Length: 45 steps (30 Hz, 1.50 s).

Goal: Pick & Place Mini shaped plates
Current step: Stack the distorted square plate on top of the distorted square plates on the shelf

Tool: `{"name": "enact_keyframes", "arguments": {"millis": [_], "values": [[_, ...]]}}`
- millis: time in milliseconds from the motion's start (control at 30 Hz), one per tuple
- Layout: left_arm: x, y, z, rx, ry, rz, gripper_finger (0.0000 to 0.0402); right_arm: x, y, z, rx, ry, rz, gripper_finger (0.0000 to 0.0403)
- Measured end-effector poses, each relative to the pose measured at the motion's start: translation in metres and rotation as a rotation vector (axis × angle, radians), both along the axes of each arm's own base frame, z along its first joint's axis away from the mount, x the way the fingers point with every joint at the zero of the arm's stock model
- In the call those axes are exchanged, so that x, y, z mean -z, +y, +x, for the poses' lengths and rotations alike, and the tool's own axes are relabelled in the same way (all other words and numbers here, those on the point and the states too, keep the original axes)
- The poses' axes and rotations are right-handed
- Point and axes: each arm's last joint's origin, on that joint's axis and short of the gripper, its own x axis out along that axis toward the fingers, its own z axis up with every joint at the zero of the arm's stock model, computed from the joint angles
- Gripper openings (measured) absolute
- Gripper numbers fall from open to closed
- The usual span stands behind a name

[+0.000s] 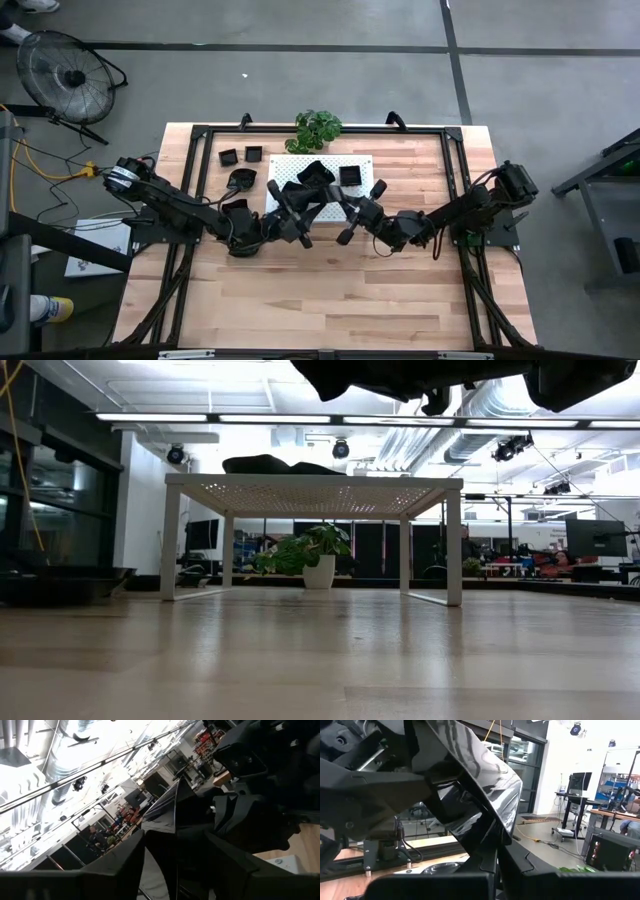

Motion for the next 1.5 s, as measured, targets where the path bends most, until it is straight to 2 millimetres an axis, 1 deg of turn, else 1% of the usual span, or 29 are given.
{"name": "enact_keyframes", "arguments": {"millis": [233, 467, 667, 833, 1033, 1100, 1200, 1300, 1433, 1500], "values": [[0.001, 0.002, -0.001, -0.063, 0.004, -0.018, 0.0216, -0.001, 0.001, 0.0, -0.015, 0.002, -0.012, 0.0], [0.0, 0.002, -0.001, -0.059, 0.002, -0.018, 0.0221, -0.001, 0.0, 0.0, 0.017, 0.019, -0.021, 0.0], [0.0, -0.009, -0.005, -0.038, 0.021, 0.012, 0.0221, 0.0, -0.001, 0.0, 0.056, 0.045, -0.042, 0.0], [-0.005, -0.023, -0.015, -0.101, 0.066, 0.056, 0.0221, -0.004, -0.001, -0.002, 0.061, 0.046, -0.05, 0.0], [-0.018, -0.04, -0.037, -0.151, 0.104, 0.067, 0.0221, -0.018, -0.004, -0.011, 0.059, 0.086, -0.06, 0.0], [-0.021, -0.048, -0.046, -0.198, 0.154, 0.082, 0.0221, -0.025, -0.006, -0.016, 0.053, 0.109, -0.063, 0.0], [-0.02, -0.061, -0.06, -0.298, 0.282, 0.118, 0.0221, -0.037, -0.011, -0.026, 0.044, 0.136, -0.051, 0.0], [-0.021, -0.072, -0.073, -0.341, 0.35, 0.112, 0.0221, -0.049, -0.02, -0.037, 0.01, 0.142, -0.025, 0.0], [-0.022, -0.088, -0.084, -0.268, 0.327, 0.106, 0.0221, -0.068, -0.04, -0.047, -0.067, 0.166, 0.046, 0.0], [-0.022, -0.093, -0.088, -0.251, 0.325, 0.101, 0.0221, -0.079, -0.051, -0.048, -0.113, 0.219, 0.089, 0.0]]}}
